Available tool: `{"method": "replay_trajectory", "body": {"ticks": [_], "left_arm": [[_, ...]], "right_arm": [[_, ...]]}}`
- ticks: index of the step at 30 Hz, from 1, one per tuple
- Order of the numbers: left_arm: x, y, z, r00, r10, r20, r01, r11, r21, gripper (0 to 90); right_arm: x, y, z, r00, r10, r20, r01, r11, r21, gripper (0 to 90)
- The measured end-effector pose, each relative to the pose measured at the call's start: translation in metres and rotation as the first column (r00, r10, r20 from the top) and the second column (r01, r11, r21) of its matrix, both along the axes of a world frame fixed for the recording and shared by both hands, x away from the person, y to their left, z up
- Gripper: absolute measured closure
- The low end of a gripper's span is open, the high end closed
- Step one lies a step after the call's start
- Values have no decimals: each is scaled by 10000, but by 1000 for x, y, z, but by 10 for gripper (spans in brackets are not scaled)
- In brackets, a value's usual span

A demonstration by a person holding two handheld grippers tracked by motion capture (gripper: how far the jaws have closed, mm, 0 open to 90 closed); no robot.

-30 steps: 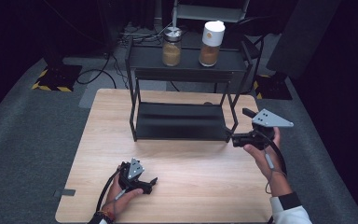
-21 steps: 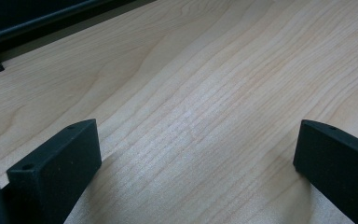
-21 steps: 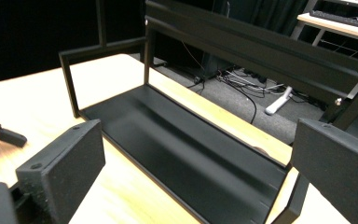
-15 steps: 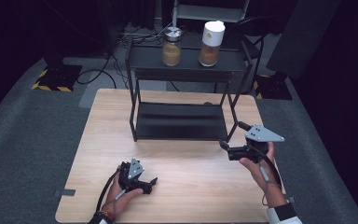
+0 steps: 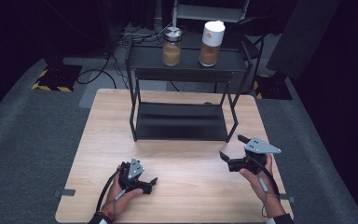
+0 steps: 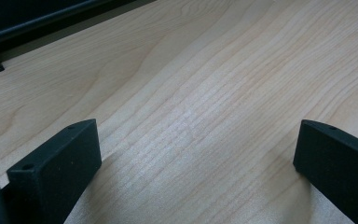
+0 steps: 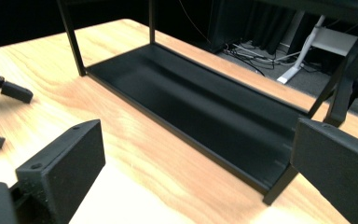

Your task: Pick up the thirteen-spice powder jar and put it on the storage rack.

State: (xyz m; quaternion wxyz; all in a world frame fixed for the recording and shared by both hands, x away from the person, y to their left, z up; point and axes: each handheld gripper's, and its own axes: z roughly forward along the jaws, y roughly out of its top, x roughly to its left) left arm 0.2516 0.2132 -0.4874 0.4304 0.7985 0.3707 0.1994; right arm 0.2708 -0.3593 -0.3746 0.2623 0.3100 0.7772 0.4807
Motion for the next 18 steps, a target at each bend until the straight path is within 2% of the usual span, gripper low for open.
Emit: {"method": "replay_trajectory", "body": {"ticks": [6,18], "left_arm": [[0,0,0,10000,-1,0,1,10000,2,6],[0,0,0,10000,0,0,0,10000,0,5]], "right_arm": [[-4,-5,-14,9996,-61,-258,60,10000,-62,27],[-13,-8,-43,9963,-294,-809,249,9981,-566,27]]}}
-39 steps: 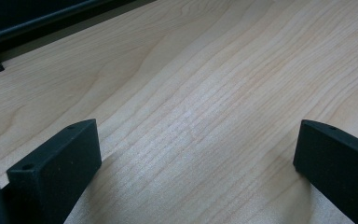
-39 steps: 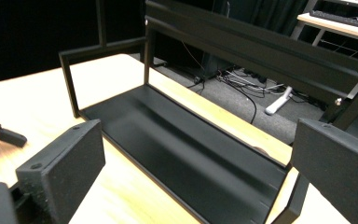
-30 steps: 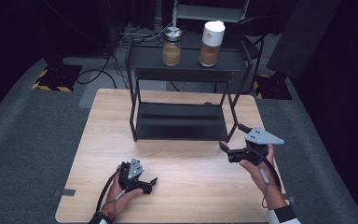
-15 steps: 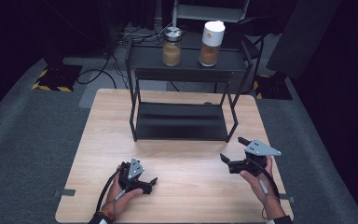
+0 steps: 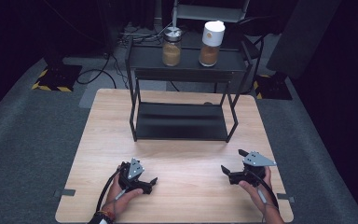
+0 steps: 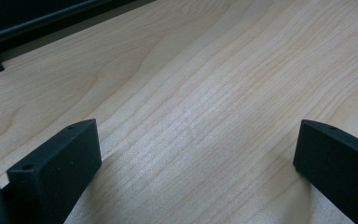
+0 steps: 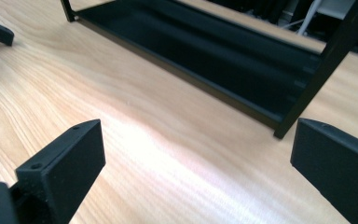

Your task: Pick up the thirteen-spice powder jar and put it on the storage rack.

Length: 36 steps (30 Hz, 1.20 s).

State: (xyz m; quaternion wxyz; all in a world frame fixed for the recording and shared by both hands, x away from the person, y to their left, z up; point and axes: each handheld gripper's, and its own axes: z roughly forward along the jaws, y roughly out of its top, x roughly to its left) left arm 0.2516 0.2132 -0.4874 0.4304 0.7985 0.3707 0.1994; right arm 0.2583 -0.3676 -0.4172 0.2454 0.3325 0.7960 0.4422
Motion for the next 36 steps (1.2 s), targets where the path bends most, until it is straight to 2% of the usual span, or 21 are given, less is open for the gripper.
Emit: {"method": "replay_trajectory", "body": {"ticks": [3,11,20,24,25,29,36], "left_arm": [[0,0,0,10000,0,0,0,10000,2,5],[0,0,0,10000,0,0,0,10000,2,5],[0,0,0,10000,0,2,0,10000,3,6],[0,0,0,10000,1,1,-1,10000,3,5],[0,0,0,10000,2,0,-2,10000,0,6],[0,0,0,10000,1,0,-1,10000,-2,5],[0,0,0,10000,1,1,-1,10000,2,6]], "right_arm": [[-4,2,-6,9999,-111,-91,109,9996,-251,27],[-5,2,-19,9974,-125,-708,94,9990,-439,27],[-2,2,-36,9888,-195,-1480,87,9973,-732,27],[-3,0,-43,9837,-308,-1773,186,9973,-705,24],[-4,-3,-45,9823,-301,-1850,210,9985,-509,22],[-8,-7,-49,9845,-260,-1735,196,9991,-383,15],[-16,-16,-63,9921,-61,-1252,63,10000,11,3]]}}
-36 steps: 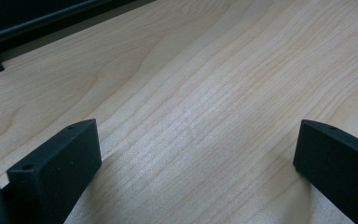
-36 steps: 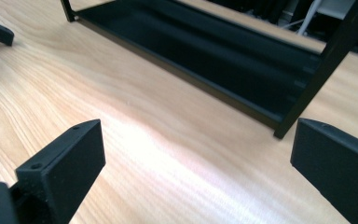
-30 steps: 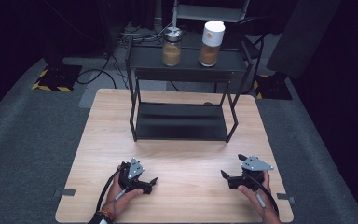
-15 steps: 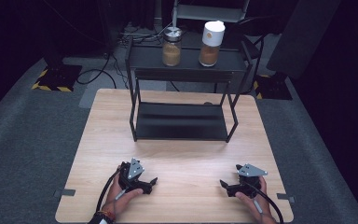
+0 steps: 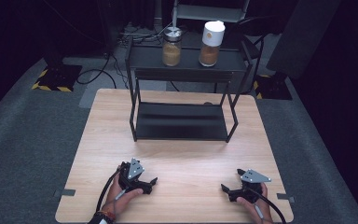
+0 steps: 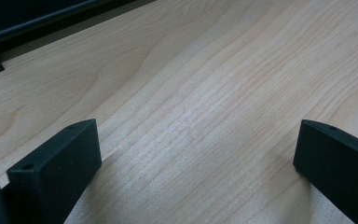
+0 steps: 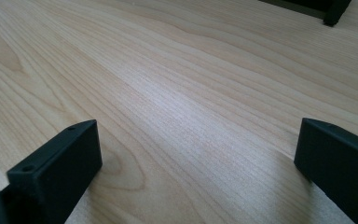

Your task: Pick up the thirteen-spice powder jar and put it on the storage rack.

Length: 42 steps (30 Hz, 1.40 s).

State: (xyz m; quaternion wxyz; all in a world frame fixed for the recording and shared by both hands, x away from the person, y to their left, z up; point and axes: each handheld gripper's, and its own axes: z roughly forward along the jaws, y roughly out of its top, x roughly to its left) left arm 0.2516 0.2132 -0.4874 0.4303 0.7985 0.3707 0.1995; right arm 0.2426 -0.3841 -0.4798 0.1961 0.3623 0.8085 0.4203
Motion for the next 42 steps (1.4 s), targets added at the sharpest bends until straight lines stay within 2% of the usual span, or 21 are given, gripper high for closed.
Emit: {"method": "replay_trajectory", "body": {"ticks": [42], "left_arm": [[0,0,0,10000,11,0,-11,10000,-2,6]], "right_arm": [[-2,1,0,9999,-99,-15,99,10000,11,0]]}}
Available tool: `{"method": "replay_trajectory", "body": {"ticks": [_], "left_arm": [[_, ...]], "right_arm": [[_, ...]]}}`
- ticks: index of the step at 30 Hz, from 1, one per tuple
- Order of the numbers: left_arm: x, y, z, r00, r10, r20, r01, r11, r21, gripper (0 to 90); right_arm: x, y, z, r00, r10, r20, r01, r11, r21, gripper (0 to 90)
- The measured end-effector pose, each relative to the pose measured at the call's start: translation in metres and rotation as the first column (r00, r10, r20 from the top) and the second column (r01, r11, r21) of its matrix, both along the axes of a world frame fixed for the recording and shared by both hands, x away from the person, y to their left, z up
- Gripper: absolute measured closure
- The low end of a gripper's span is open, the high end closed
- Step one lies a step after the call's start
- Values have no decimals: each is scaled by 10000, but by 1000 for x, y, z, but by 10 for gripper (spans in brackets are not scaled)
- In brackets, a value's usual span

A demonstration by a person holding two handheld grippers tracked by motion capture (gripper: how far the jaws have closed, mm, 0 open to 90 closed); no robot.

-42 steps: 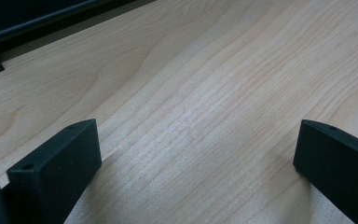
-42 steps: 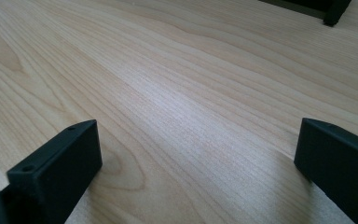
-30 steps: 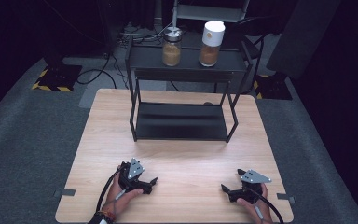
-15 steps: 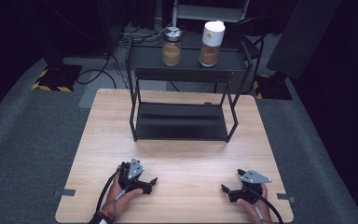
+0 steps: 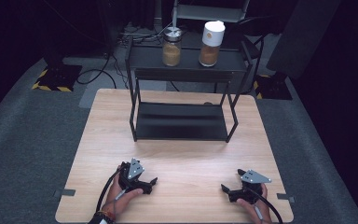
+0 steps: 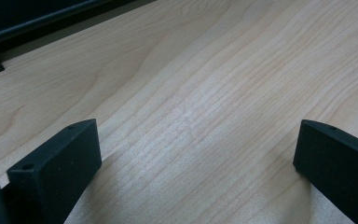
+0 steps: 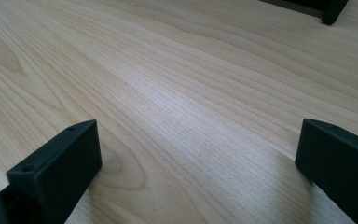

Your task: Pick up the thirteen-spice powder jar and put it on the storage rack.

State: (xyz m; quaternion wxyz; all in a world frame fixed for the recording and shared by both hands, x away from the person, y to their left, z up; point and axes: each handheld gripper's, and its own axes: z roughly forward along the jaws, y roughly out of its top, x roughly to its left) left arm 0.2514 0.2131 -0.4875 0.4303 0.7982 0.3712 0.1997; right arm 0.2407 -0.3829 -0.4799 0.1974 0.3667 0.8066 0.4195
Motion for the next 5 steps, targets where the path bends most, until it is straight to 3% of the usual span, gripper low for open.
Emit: {"method": "replay_trajectory", "body": {"ticks": [5], "left_arm": [[0,0,0,10000,1,2,-1,10000,1,6]], "right_arm": [[0,0,0,10000,-16,-3,16,10000,6,0]]}}
